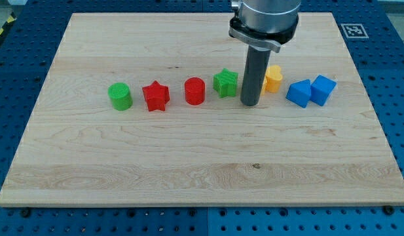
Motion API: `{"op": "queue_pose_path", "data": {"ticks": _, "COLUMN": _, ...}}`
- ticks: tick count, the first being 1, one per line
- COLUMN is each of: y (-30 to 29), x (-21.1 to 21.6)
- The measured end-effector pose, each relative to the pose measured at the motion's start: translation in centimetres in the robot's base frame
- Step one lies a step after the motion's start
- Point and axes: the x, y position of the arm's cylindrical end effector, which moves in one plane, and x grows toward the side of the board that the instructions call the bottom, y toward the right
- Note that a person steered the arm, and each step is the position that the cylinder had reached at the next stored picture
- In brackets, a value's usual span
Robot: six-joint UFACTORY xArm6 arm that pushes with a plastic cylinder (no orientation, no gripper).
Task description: Move the yellow blocks slightly upwards
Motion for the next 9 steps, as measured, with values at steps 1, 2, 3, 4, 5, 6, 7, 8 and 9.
{"op": "queue_pose_path", "data": {"ticks": 1, "y": 1.6, "x": -0.2}}
{"op": "queue_pose_path", "data": {"ticks": 2, "y": 1.6, "x": -1.6}}
{"op": "queue_pose_path", "data": {"ticks": 3, "y": 1.7, "x": -4.3}}
{"op": "queue_pose_path", "data": {"ticks": 4, "y": 1.7, "x": -5.6}}
{"op": "queue_pose_path", "data": {"ticks": 5, "y": 2.1, "x": -4.4}}
{"op": "queue_pose_path", "data": {"ticks": 6, "y": 4.9, "x": -1.3}}
{"op": "queue_pose_path", "data": {"ticks": 7, "y": 7.4, "x": -1.3}}
{"op": "queue_pose_path", "data": {"ticks": 8, "y": 7.6, "x": -1.3}}
{"op": "queue_pose_path", "data": {"ticks": 9, "y": 7.5, "x": -2.5}}
